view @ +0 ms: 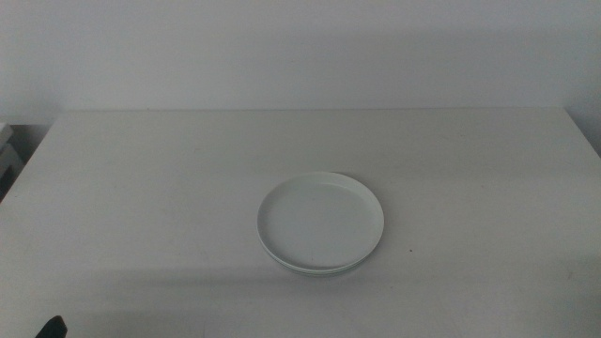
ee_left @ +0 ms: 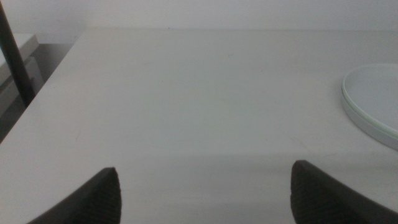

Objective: Stack the three bowls on top of each other.

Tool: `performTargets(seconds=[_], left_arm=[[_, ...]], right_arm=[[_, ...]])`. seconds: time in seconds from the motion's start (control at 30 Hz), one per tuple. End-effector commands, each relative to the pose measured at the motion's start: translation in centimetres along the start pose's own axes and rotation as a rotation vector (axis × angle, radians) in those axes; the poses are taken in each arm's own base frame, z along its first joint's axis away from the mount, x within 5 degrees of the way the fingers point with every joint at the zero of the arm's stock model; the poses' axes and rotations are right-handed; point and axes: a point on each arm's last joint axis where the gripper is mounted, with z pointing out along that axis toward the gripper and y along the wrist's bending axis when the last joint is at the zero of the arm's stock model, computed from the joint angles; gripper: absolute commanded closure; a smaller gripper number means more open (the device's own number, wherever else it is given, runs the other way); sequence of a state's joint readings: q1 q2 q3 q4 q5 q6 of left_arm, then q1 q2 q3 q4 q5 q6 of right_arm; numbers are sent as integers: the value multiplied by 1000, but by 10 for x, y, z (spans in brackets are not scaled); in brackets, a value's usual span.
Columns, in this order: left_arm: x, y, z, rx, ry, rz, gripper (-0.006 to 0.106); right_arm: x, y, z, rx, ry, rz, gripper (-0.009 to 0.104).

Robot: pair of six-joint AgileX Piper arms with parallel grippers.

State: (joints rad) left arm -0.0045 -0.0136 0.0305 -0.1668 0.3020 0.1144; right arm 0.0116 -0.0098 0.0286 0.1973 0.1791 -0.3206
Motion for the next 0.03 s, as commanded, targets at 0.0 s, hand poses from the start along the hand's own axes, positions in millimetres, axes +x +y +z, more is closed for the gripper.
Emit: performTargets(seconds=[0.0], left_arm=[[-6,1,-1,-5,-87,-18,10]], right_arm=[[-10,-3,-3,36,-106,-9,30]])
